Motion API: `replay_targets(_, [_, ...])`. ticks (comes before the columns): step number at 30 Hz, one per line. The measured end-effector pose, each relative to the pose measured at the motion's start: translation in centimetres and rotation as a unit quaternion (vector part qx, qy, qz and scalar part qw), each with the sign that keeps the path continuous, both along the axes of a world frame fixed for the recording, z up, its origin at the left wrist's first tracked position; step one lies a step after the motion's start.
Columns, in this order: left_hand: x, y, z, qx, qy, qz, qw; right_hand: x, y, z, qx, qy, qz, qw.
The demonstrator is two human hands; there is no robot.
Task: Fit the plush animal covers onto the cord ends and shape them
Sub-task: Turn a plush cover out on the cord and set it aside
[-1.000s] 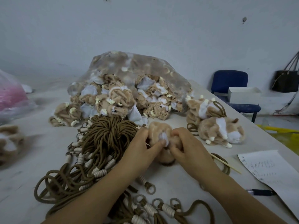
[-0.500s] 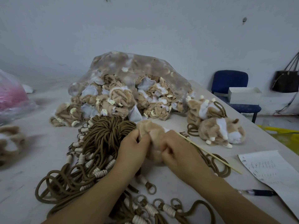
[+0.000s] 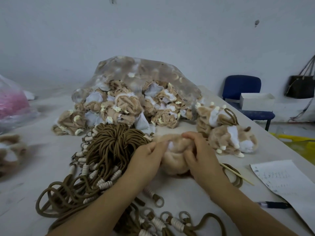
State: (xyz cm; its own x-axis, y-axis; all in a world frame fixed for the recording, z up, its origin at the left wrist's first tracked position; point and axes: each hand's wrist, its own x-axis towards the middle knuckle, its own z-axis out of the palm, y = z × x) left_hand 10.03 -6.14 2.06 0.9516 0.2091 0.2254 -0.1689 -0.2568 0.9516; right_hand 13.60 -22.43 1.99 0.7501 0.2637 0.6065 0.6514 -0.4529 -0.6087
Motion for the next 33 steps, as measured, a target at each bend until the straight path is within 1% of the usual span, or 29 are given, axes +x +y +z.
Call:
replay_targets(2, [0.5,0.3,-0.3,-0.005,-0.004,0.01,1.0,0.3,0.0,-0.1,-0.008,-0.016,-0.004,1.0])
replay_targets(4, [0.2,0.3,-0.3,-0.014,0.02,0.014,1.0,0.3,-0.2,-0.1,0.005,0.036,-0.005,0.999])
replay_targets(5, [0.1,0.2,-0.2,-0.01,0.016,0.009,1.0,0.3,-0.2,-0.1,0.011,0.039,-0.007,0.999])
replay_targets(7, [0.0,0.1,-0.1,0.008,-0.007,0.009,1.0,0.5,-0.3,0.0,0.03,0.026,-0.014,0.999])
replay_targets(10, [-0.1,0.1,-0.4,0.022,-0.01,0.009,1.0,0.7,-0.5,-0.4,0.031,0.067,-0.032,0.997])
replay_targets(12, [-0.4,0.1,-0.3,0.055,-0.014,-0.002,0.998,0.9,-0.7,-0.2,0.039,0.092,-0.043,0.994])
replay_targets(14, [-0.3,0.0,-0.7,0.07,-0.04,-0.009,0.997,0.7,-0.8,0.1,0.063,0.081,-0.033,0.994])
replay_targets(16, [-0.3,-0.2,-0.8,0.093,-0.062,-0.024,0.993,0.5,-0.9,0.3,0.039,0.034,-0.009,0.999])
replay_targets(19, [-0.2,-0.3,-1.0,0.169,-0.092,-0.026,0.981,0.5,-0.3,-0.2,-0.068,0.003,0.007,0.998])
replay_targets(20, [-0.2,-0.3,-1.1,0.188,-0.104,-0.028,0.976,0.6,-0.2,-0.4,-0.088,0.006,0.003,0.996])
replay_targets(24, [0.0,-0.1,-1.4,0.274,-0.158,-0.04,0.948,1.0,-0.2,-0.4,-0.082,0.051,0.011,0.995])
replay_targets(27, [0.3,-0.2,-1.7,0.309,-0.168,-0.046,0.935,1.2,-0.3,-1.0,-0.101,0.063,-0.002,0.993])
replay_targets(29, [0.2,-0.2,-1.6,0.284,-0.163,-0.059,0.943,1.4,-0.3,-1.2,-0.076,0.054,-0.025,0.995])
replay_targets(32, [0.3,0.0,-1.2,0.2,-0.16,-0.056,0.965,1.5,-0.5,-0.9,-0.011,0.014,-0.054,0.998])
replay_targets(33, [0.5,0.1,-1.0,0.182,-0.143,-0.057,0.971,1.4,-0.6,-0.8,0.006,-0.003,-0.057,0.998])
